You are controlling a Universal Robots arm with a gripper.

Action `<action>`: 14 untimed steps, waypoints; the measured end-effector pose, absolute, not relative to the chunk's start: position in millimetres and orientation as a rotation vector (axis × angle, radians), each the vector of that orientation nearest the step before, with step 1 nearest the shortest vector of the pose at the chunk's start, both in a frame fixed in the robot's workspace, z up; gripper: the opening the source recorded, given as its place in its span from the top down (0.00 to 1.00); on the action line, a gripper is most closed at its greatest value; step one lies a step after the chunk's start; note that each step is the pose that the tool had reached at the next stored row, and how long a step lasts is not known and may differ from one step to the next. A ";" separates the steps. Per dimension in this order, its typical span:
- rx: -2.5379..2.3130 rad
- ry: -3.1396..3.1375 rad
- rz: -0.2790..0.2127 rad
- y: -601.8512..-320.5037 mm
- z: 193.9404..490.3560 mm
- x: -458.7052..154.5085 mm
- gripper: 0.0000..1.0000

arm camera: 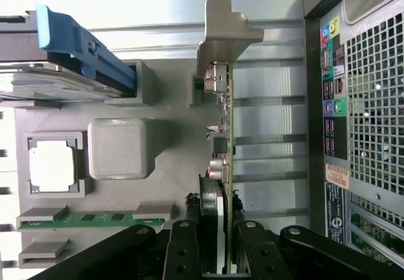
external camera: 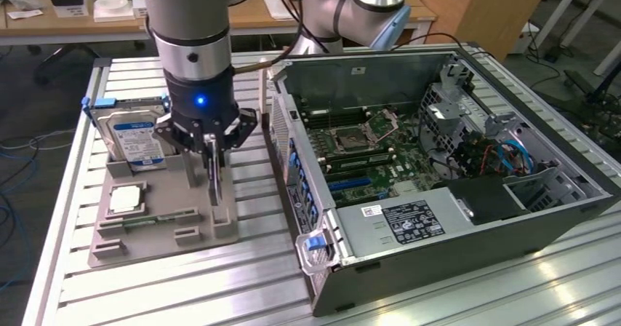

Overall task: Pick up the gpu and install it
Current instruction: 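Pick up the gpu and move the gpu toward the slot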

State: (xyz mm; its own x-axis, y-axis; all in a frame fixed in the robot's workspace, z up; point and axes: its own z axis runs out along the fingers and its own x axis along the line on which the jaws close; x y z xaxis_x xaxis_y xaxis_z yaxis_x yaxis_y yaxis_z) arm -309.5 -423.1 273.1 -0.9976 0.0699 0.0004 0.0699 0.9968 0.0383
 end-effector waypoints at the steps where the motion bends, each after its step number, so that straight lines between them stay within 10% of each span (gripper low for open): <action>1: 0.110 3.138 0.060 -423.1 274.9 -309.5 0.72; 14: 0.110 3.138 0.061 -423.1 284.1 -309.5 0.72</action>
